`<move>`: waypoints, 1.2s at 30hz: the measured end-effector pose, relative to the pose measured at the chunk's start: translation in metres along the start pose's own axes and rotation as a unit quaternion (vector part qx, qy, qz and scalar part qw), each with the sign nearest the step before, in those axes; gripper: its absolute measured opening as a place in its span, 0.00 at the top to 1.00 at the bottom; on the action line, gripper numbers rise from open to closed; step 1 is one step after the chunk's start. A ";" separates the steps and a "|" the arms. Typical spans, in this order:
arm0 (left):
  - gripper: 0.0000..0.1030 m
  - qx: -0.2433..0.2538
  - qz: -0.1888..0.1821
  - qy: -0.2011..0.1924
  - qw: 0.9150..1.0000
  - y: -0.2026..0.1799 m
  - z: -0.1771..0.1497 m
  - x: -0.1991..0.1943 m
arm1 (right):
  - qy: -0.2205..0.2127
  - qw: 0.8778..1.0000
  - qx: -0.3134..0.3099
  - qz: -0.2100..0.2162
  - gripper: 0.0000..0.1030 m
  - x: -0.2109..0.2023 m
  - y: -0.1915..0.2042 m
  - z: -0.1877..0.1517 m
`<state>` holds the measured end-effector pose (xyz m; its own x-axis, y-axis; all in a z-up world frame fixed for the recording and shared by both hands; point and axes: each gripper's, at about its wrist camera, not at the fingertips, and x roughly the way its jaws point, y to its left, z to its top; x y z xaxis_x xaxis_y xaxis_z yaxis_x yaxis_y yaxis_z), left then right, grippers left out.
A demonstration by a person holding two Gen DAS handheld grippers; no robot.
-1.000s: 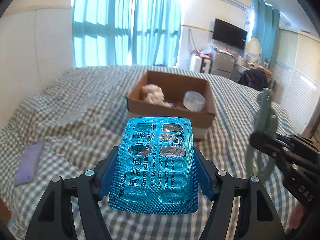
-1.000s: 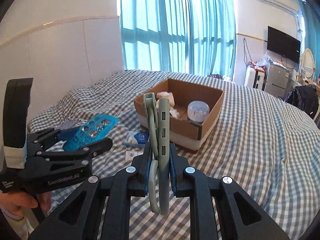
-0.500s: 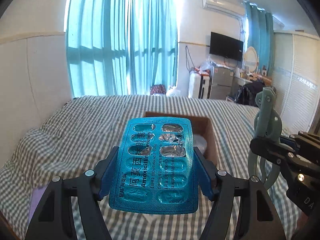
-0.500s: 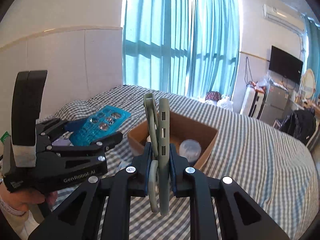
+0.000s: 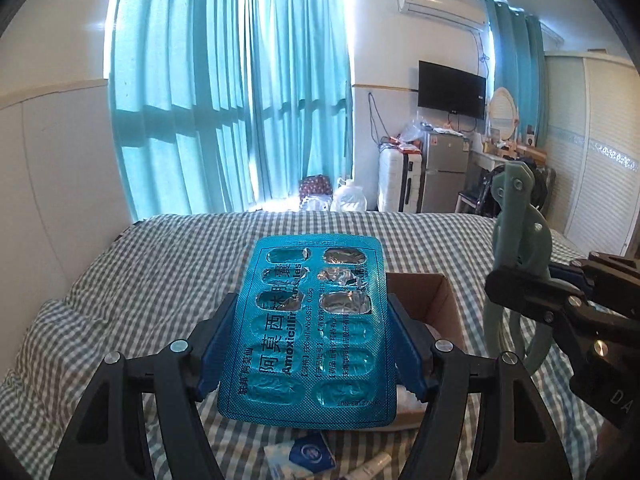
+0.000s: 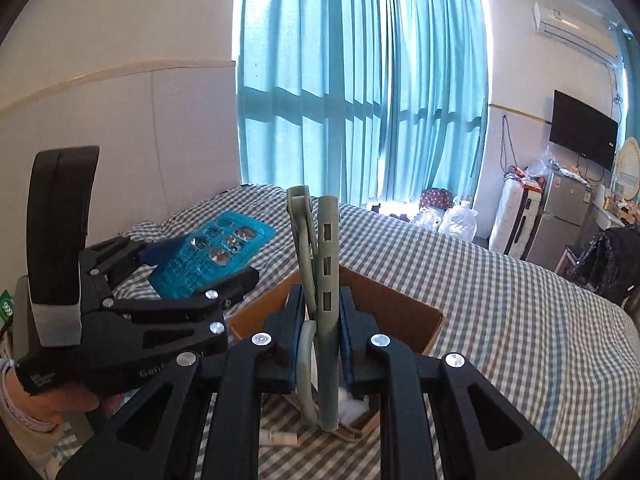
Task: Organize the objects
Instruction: 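Carry blister pack and clip into the box and open both grippers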
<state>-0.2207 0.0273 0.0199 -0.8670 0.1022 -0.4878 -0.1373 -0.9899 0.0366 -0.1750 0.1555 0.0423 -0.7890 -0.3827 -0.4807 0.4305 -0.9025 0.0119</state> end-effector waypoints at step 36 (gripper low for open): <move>0.12 -0.001 -0.001 0.092 0.996 -0.009 -0.049 0.105 | 0.057 0.992 0.113 -0.001 0.49 0.099 -0.071 -0.045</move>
<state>-0.2872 0.0426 -0.0745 -0.7648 0.0841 -0.6387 -0.1372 -0.9900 0.0339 -0.2635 0.1908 -0.0456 -0.7297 -0.3684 -0.5760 0.3105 -0.9291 0.2009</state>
